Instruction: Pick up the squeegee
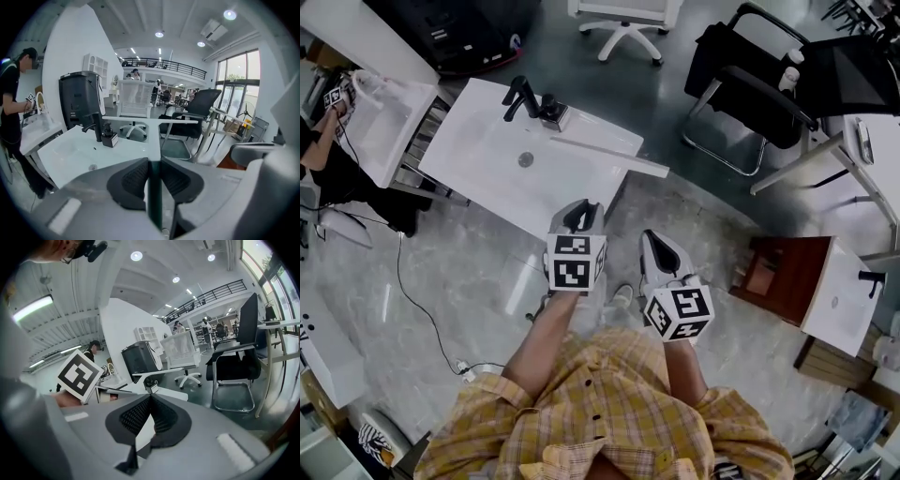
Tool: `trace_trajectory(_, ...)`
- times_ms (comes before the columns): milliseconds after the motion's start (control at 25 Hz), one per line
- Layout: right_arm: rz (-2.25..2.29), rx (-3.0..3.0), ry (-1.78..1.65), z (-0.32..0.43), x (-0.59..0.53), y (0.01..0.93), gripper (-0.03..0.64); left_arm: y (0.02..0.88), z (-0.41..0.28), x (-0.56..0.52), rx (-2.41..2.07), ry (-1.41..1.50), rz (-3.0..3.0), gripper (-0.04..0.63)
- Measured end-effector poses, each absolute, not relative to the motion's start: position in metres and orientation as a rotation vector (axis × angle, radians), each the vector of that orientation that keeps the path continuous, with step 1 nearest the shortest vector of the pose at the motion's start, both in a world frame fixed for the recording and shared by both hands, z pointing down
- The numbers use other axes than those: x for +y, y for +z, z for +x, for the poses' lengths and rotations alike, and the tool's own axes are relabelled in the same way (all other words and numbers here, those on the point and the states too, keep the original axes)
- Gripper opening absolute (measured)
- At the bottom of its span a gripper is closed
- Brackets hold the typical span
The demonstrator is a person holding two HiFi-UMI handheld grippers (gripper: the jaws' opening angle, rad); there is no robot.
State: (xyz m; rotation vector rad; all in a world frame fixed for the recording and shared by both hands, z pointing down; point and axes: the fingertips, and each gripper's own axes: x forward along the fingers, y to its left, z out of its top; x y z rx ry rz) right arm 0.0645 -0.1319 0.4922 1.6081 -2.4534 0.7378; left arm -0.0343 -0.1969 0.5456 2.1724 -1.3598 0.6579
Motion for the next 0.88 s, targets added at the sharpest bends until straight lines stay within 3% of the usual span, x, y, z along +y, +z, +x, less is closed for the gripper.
trace_trajectory(880, 1.637, -2.519, 0.552, 0.079, -0.096, 0.427, -0.002, 0.447, -0.035, -0.128, -1.548, 0.336, 2.385, 0.091)
